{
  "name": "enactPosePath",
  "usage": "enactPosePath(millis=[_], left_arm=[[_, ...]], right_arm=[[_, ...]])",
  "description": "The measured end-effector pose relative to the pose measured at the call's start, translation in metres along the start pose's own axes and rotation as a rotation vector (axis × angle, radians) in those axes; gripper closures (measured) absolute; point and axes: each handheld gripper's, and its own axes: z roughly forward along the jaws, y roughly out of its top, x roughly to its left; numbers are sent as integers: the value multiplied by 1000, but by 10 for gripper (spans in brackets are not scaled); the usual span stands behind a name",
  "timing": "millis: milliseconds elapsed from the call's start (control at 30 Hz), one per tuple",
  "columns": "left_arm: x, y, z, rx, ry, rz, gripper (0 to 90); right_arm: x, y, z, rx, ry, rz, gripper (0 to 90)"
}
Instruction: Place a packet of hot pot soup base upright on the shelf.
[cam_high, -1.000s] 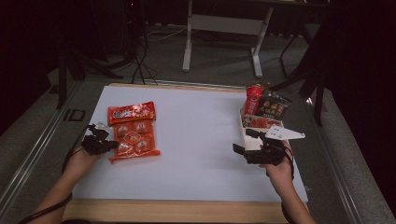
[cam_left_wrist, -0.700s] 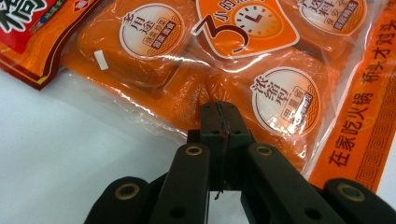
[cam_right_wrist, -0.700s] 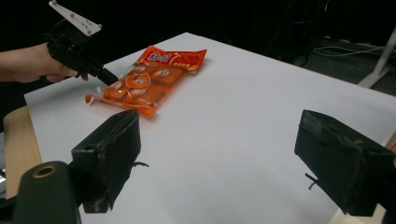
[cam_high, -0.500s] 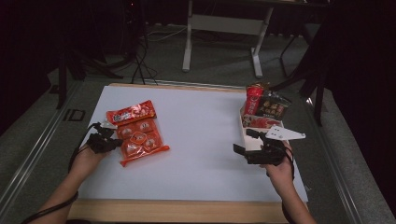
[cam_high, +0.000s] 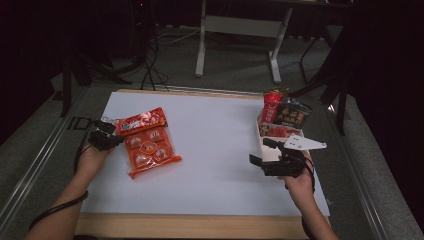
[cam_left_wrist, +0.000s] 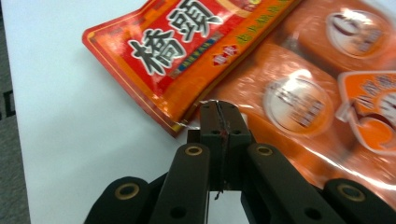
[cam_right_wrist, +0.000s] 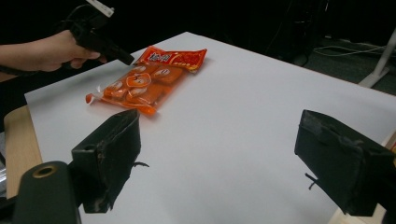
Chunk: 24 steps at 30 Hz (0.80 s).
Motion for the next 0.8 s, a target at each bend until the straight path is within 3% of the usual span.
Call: enactPosePath(millis=[33,233,300,400,433,800], left_arm=[[2,2,5,7,18,3,899],[2,6,15,11,26,7,899],[4,7,17,14,15,-5,900],[2,8,17,21,8,12,900],[-1,8,17,29,11,35,900],[-13,16,22,31,-26,47,900]], right_arm=[[0,0,0,0,0,-1,141],[-1,-1,1,5,-3,2,141],[-1,-1,1,5,-2,1,141],[0,-1,2,6,1,0,141],[0,-1,2,7,2,0,141],[0,-1,4,13,8,0,141]])
